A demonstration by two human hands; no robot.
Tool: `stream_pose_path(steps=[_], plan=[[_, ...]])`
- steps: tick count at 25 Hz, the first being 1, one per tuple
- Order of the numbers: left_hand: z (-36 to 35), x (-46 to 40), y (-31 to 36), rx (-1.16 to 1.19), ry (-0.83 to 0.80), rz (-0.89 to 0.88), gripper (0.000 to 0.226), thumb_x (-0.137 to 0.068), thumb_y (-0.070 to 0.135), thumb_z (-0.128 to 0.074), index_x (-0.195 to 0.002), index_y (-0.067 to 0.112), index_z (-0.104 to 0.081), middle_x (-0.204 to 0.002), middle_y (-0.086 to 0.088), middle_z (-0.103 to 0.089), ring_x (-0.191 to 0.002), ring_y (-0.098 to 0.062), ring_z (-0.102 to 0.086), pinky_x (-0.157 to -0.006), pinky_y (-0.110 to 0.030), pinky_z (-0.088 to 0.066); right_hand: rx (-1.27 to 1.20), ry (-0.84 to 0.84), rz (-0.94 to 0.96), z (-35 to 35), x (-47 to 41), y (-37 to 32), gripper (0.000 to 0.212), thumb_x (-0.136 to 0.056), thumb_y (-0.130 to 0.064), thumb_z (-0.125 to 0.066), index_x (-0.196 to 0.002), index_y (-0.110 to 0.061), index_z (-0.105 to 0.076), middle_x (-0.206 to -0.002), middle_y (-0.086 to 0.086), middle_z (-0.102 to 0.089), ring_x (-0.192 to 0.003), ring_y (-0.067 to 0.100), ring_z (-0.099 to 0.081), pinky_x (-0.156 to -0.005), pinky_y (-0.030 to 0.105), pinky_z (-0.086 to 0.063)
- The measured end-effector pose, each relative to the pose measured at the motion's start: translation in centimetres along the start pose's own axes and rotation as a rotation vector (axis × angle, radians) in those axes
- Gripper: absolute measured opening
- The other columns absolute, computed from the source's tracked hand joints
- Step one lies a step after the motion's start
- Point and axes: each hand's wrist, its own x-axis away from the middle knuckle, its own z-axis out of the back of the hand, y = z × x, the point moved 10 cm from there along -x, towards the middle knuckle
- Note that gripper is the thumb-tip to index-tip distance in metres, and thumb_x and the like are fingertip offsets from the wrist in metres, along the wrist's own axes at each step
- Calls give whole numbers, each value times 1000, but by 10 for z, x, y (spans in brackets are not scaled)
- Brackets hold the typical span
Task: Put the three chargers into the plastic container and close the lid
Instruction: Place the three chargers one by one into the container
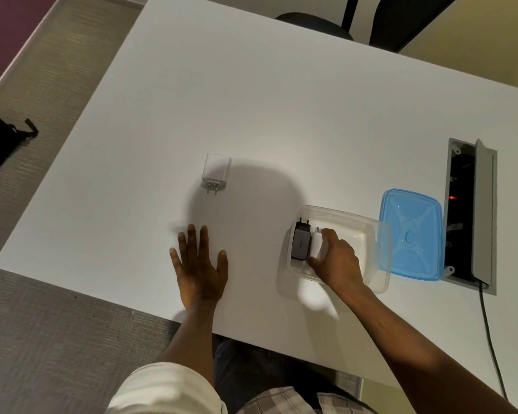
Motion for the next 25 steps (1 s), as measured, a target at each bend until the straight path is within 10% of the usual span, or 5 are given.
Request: stream_pose_path(steps=[7, 15, 22, 25], plan=[[1, 0, 1, 1, -9, 3, 71, -95, 58, -20, -158, 31, -1, -168, 1, -2, -156, -22, -1, -126, -48, -1, -18, -62, -25, 8, 2, -1, 73, -79, -26, -74, -141, -15, -38, -109, 14, -66, -102, 33, -63, -74, 28, -40], [5, 1, 4, -7, -34, 12, 70, -96, 55, -22, -158, 28, -6, -168, -1, -6, -156, -24, -5, -126, -51, -7, -163, 30, 226, 69, 6, -98, 22, -82, -22, -66, -104, -22, -66, -81, -7, -68, -64, 4, -61, -57, 18, -43], [4, 1, 1, 13, -53, 35, 70, -96, 59, -16, -158, 31, -1, -168, 2, -2, -156, -22, 1, -126, -50, -2, 258, -77, 739, -6, -38, -253, 45, -86, 2, -57, -128, -15, -58, -122, 8, -65, -110, 26, -62, -90, 41, -54], [4, 0, 0, 23, -49, 39, 70, -96, 62, -18, -157, 34, 2, -168, 4, -2, -156, -20, 3, -126, -48, 2, 511, -137, 950, -49, -43, -290, 53, -95, -4, -48, -144, -20, -42, -155, 9, -37, -142, 33, -33, -114, 48, -32]])
